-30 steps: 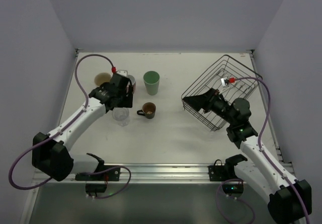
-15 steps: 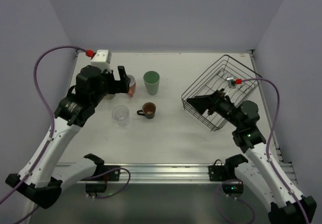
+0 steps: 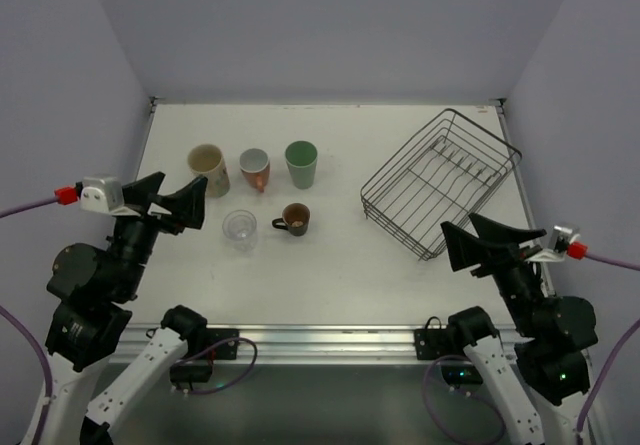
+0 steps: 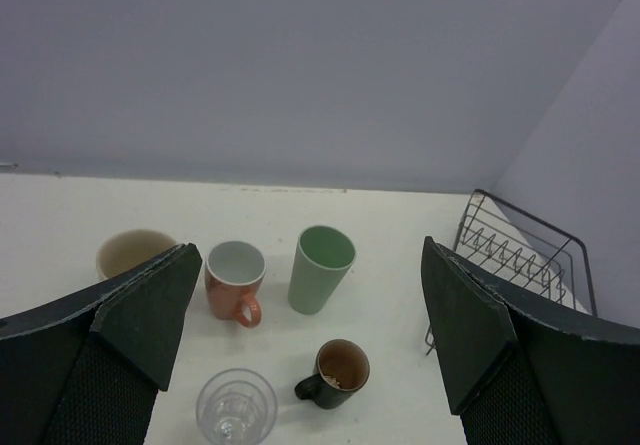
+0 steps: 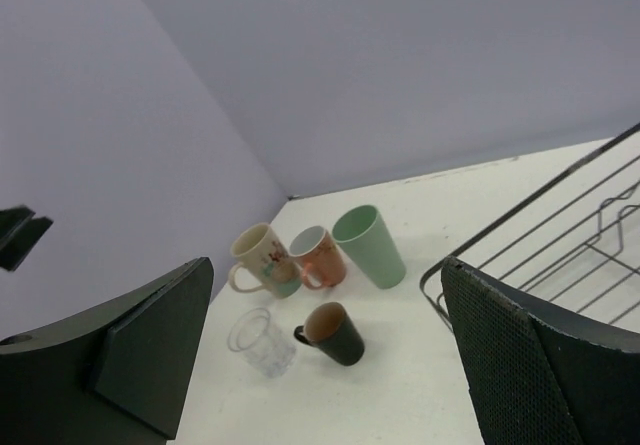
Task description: Unload the cups from the dish rack
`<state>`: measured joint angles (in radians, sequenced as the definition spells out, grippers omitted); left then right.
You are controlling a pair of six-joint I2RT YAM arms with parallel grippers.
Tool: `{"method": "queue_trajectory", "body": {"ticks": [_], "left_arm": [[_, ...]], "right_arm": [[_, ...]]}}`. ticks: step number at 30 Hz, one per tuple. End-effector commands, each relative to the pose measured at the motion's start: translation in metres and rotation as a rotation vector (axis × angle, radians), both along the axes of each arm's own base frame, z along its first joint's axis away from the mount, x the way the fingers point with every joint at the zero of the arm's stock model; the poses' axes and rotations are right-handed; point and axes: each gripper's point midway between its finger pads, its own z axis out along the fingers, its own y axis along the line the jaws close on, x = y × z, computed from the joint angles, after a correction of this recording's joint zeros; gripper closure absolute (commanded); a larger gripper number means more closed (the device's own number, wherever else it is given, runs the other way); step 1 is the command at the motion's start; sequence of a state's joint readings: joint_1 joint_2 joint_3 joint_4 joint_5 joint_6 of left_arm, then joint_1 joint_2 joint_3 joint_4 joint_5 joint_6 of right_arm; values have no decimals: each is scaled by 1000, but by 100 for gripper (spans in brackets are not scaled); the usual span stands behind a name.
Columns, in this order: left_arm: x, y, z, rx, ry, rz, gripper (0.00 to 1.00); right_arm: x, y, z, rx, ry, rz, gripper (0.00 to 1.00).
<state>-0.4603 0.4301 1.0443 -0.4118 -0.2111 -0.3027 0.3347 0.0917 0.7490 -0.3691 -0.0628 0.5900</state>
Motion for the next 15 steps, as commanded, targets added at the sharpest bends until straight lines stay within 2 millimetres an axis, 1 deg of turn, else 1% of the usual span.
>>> {"method": "queue_trajectory", "body": {"ticks": [1,4,5,8,11,14,15], "left_arm": [[9,5,-24,9,15,48,0],[10,4,-37,7,43,45,0],[12,3,-44,14,64,46,0],[15,7,-55,7,100,75,0],[16,5,-53,7,91,67,0],[17,-2,-48,12,69,35,0],[17,-2,-43,10,57,33,0]], "right_arm": [[-2,-31,-24,-25,48,-163,1],[-4,-36,-25,7,35,-182,1],[-3,-36,-27,7,42,-183,1],[5,-32,-38,-6,84,-175,1],[11,-28,-39,-24,109,-165,1],[11,-28,-26,-42,85,-167,1],[7,-29,-16,-47,59,-169,1]]}}
